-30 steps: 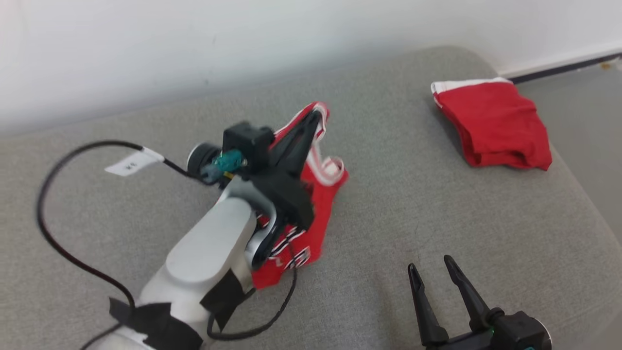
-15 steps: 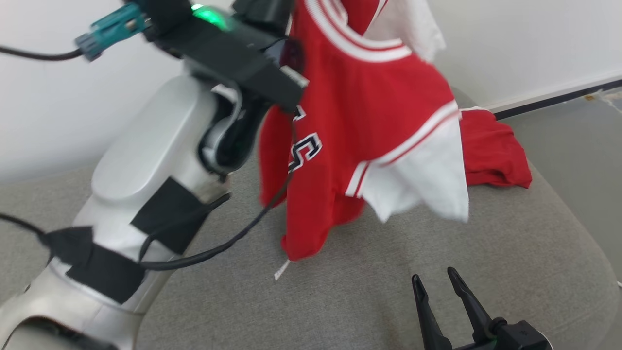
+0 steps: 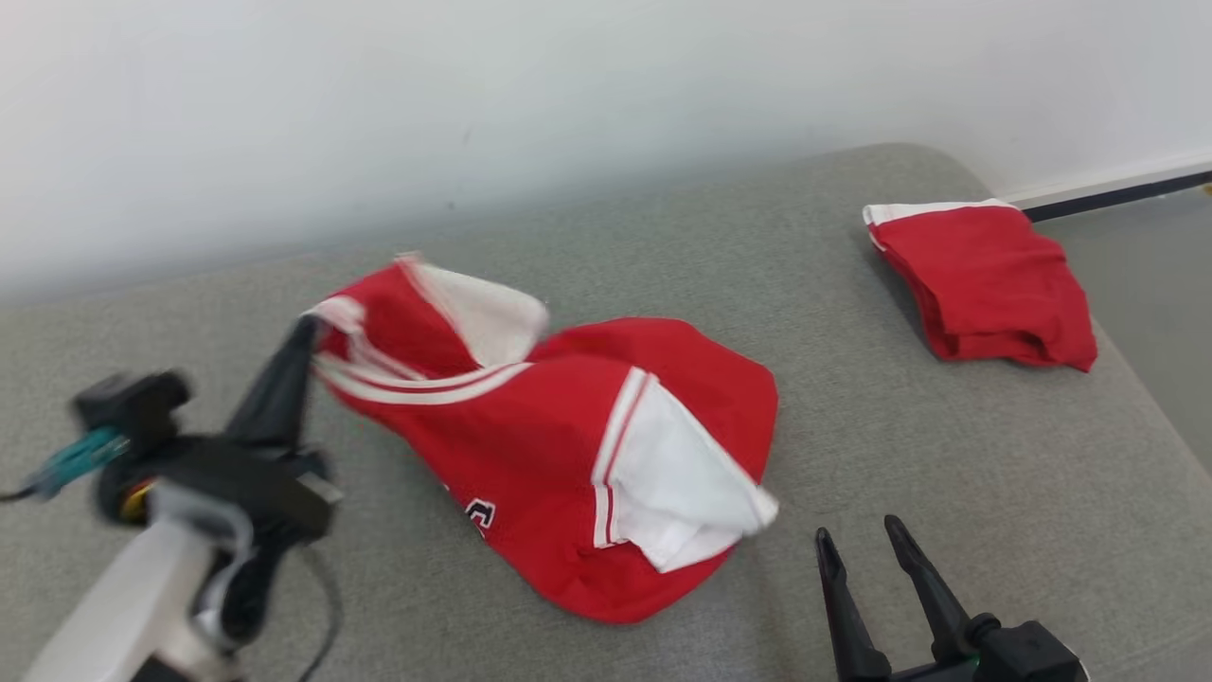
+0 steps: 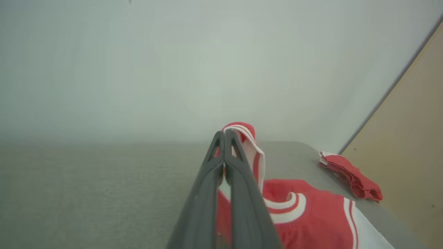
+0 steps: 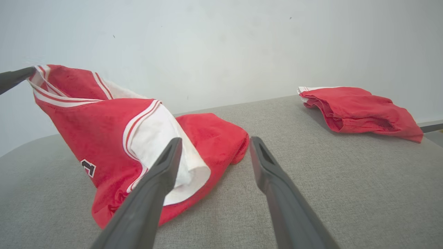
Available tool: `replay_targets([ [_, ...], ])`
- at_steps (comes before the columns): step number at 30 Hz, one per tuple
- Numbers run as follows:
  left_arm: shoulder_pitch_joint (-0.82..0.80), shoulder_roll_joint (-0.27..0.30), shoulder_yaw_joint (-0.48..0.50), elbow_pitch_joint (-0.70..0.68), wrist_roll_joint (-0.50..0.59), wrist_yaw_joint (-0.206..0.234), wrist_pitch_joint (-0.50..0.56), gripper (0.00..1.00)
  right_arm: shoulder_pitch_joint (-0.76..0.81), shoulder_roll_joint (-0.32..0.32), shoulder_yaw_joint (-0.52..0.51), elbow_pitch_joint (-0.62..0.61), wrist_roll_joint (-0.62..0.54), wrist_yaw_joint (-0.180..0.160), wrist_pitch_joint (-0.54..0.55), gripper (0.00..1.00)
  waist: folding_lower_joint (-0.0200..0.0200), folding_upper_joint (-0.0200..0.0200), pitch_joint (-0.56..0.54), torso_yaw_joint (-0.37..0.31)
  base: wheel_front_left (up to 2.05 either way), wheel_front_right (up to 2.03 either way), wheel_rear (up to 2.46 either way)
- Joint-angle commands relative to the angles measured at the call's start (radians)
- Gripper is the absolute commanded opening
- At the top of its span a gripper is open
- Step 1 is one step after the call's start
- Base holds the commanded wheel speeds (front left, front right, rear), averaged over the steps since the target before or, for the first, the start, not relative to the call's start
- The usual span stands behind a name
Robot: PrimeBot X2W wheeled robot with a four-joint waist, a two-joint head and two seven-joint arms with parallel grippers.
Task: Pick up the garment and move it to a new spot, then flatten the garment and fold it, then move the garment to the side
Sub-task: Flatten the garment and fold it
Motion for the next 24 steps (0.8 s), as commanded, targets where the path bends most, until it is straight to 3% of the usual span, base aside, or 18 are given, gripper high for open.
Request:
replay_targets([
  [1,0.045,0.032,0.048,0.001,0.041,0.002,-0.002,0.00,-0.007,-0.001,-0.007,-0.003,-0.002,-0.002,0.000,1.00,0.0000,0.0000,0.009,0.014,0.00,0.00,0.00],
  [5,0.130,0.067,0.182,0.033,0.173,0.007,-0.002,0.00,-0.003,-0.009,-0.019,-0.007,-0.004,-0.002,0.000,1.00,0.0000,0.0000,0.011,0.034,0.00,0.00,0.00],
  [6,0.147,0.057,0.226,0.039,0.197,0.014,-0.002,0.25,-0.001,-0.010,-0.019,-0.007,-0.004,-0.002,0.000,1.00,0.0000,0.0000,0.010,0.040,0.00,0.00,0.00],
  [7,0.180,0.035,0.306,0.039,0.255,0.037,-0.002,0.93,0.004,-0.011,-0.018,-0.006,-0.004,-0.002,0.000,1.00,0.0000,0.0000,0.009,0.049,0.00,0.00,0.00],
  [8,0.199,0.016,0.344,0.032,0.272,0.047,-0.002,1.00,0.007,-0.011,-0.019,-0.006,-0.005,-0.002,0.000,1.00,0.0000,0.0000,0.007,0.053,0.00,0.00,0.00],
  [13,0.266,-0.033,0.446,-0.023,0.403,0.094,-0.002,1.00,0.012,-0.009,-0.013,-0.006,-0.007,-0.003,0.000,1.00,0.0000,0.0000,0.005,0.063,0.00,0.00,0.00],
  [16,0.299,-0.091,0.473,-0.086,0.463,0.117,-0.002,1.00,0.010,-0.009,-0.017,-0.010,-0.005,-0.003,0.000,1.00,0.0000,0.0000,0.009,0.070,0.00,0.00,0.00],
  [19,0.297,-0.139,0.431,-0.099,0.505,0.093,-0.002,1.00,0.014,-0.011,-0.008,-0.008,-0.004,-0.003,0.000,1.00,0.0000,0.0000,0.014,0.074,0.00,0.00,0.00],
  [24,0.200,-0.197,0.318,0.025,0.554,0.069,0.069,1.00,-0.009,-0.011,0.008,-0.012,-0.003,-0.003,0.000,1.00,0.0000,0.0000,0.039,0.060,0.00,0.00,0.00],
])
